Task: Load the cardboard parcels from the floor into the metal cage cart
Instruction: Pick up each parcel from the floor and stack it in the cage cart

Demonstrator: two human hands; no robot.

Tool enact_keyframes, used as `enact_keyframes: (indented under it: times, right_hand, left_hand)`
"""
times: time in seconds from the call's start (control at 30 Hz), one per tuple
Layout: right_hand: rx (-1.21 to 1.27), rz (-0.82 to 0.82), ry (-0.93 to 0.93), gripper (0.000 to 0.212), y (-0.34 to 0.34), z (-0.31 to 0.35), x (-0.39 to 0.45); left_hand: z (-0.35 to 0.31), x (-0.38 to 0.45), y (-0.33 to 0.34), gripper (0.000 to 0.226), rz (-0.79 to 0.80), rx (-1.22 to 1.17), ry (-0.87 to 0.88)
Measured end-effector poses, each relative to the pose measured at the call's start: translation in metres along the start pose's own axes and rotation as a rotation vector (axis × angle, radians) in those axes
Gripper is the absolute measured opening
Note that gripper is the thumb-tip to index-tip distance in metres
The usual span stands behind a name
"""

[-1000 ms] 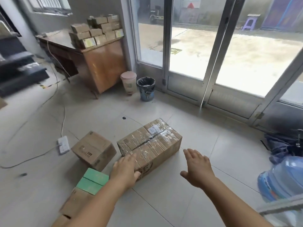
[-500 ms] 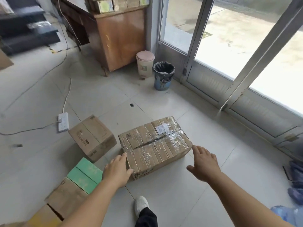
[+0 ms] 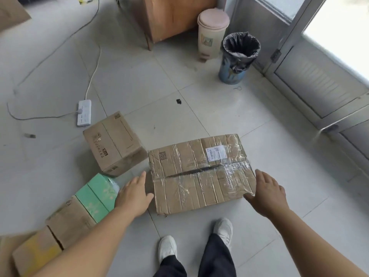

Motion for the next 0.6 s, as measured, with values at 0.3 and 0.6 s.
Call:
enact_keyframes:
  times: [0.3, 0.6]
  right_hand:
    - [-0.044, 0.101, -0.044, 0.094, 0.074, -0.04, 0.17]
    - [0.159, 0.167, 0.079, 0.111, 0.156, -0.071, 0.295]
  left_hand:
    - [-0.02, 0.122, 0.086, 0.089, 0.051, -0.277, -0.221]
    - [0.003, 0.213, 0.184, 0.11, 0.099, -0.572, -0.498]
Point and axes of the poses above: each hand's wrist, its own x-axis towards the middle knuckle, its own y-axis out of the palm, z = x × y, the point moved 6 cm from there along x, towards the middle knuckle, and after that the axes turned 6 degrees about z, right-handed, at the moved point
